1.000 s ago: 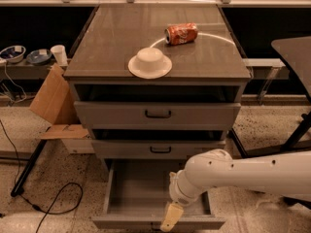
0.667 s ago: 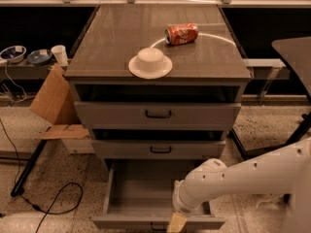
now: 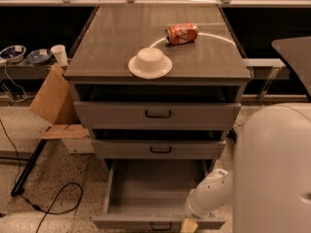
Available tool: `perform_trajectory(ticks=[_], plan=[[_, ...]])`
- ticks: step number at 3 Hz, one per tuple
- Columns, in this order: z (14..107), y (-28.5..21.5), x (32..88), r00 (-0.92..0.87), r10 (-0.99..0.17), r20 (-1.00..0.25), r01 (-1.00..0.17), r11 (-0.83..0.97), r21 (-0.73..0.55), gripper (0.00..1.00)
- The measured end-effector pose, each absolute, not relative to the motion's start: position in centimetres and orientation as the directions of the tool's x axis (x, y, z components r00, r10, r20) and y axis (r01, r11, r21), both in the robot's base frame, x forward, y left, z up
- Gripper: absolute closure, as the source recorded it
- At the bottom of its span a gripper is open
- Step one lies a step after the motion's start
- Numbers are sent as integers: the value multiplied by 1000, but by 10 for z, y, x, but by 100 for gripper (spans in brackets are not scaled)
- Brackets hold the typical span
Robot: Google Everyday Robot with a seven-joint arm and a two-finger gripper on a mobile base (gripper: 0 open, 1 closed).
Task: Close bottom drawer
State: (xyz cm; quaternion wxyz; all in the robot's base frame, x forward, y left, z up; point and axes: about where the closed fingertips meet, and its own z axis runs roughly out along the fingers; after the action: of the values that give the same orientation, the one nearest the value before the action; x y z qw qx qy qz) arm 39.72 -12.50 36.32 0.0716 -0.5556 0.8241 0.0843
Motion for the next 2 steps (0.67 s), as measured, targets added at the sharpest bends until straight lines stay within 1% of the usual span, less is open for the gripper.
perform_trajectory(ticks=[1, 2], plan=[[318, -148, 390, -491, -856, -158, -871, 479, 114, 0], [270, -162, 372, -613, -785, -92, -784, 589, 198, 0]])
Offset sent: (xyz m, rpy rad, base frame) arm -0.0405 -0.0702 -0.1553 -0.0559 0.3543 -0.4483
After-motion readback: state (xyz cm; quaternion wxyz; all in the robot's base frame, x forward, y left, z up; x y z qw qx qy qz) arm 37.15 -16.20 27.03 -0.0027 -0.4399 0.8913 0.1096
